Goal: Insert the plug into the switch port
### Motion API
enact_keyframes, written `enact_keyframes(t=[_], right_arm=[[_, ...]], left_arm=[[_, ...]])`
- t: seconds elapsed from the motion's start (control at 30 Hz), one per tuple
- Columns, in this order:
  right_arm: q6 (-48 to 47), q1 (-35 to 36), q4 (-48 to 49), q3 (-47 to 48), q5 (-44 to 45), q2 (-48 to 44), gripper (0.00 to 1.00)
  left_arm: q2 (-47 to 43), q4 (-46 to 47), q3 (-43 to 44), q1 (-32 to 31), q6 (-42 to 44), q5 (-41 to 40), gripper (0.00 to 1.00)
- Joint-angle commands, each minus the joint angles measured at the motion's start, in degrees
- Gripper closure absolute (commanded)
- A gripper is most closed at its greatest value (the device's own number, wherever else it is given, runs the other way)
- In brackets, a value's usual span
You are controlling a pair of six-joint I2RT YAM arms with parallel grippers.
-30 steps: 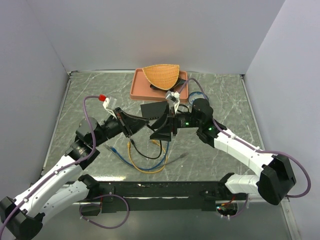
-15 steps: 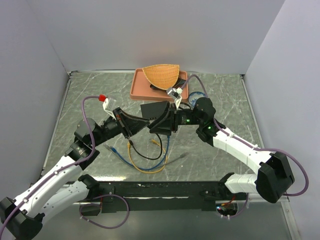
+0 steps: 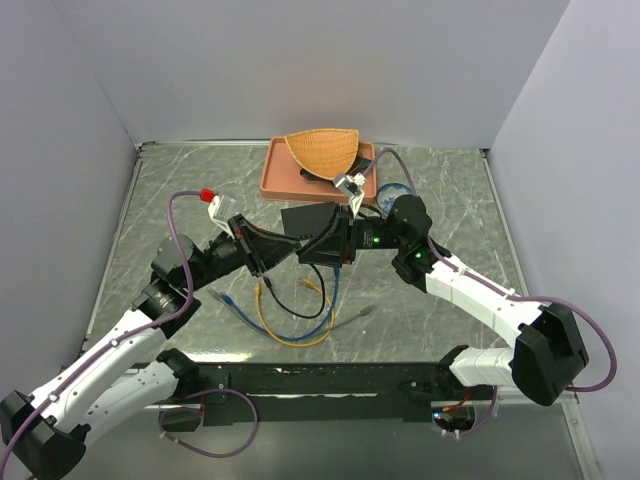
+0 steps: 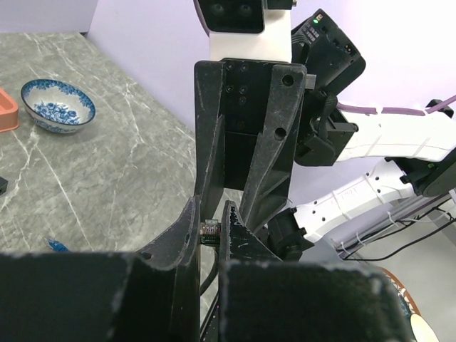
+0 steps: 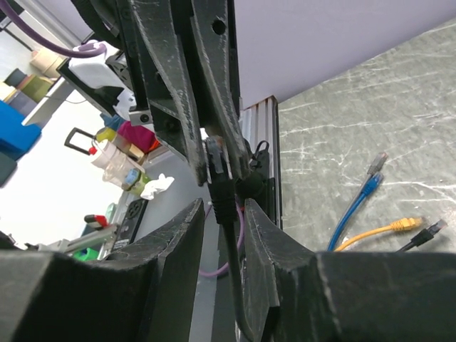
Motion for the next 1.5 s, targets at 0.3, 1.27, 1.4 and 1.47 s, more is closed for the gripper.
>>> enact_keyframes(t=[0.3,1.27,1.4,1.47], right_arm=[[1.27,-0.48,4.75,1.77,0.24,0.53,1.0],[-27.46,-0.56,-44.64,12.66,42.93,-29.87,1.0],[-30.11,-0.56,-46.67,11.79,51.11,-33.84,1.0],[-30.81,-0.56,-47.19,10.74,54.11,-34.63,1.0]], left_arm=[[-0.63,2.4,0.2,-0.07,0.72,1.01,0.99],[-9.61,-4.01,-3.58,-0.07,1.43,-22.82,0.04],[-7.49,-2.96,-3.5,-0.07,1.16,-22.2,0.04],[-6.09,-2.61,-3.5,-0.07,1.07,-22.11,0.04]])
